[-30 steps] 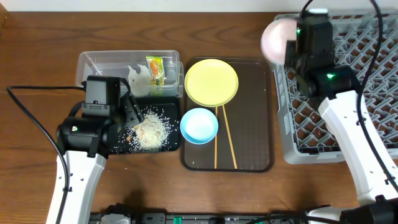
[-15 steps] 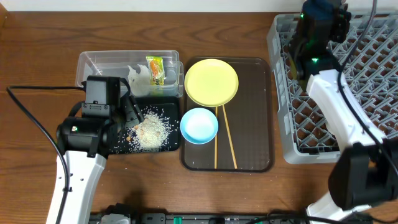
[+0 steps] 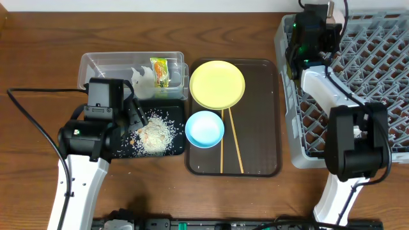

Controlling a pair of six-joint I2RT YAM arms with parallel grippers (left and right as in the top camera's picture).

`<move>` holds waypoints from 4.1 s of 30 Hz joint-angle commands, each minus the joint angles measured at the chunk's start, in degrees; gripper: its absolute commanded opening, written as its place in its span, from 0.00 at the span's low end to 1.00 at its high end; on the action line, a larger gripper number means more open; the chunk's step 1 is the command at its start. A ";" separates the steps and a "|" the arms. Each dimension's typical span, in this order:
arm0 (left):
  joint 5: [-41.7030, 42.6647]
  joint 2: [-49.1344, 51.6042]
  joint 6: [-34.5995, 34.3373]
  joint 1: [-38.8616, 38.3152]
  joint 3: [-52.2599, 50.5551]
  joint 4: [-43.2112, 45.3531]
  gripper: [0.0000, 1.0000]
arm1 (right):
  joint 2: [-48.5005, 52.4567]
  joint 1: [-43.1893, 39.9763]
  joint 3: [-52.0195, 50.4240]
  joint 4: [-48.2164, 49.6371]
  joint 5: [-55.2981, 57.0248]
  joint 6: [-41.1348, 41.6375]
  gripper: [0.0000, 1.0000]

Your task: Sort waste into correct bins and load items into the dishwasher rack

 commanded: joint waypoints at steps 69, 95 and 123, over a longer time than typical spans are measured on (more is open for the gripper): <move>-6.49 0.00 -3.98 2.71 0.31 -4.24 0.77 | -12.50 23.82 -1.77 -58.38 -61.88 37.18 0.01; -6.47 0.00 -3.98 2.71 0.31 -4.17 0.77 | -14.84 -8.63 1.92 -11.76 -9.05 -11.52 0.01; -6.47 0.02 -3.98 2.71 0.31 -4.17 0.77 | 3.96 -9.62 1.88 -0.46 -2.43 -18.93 0.01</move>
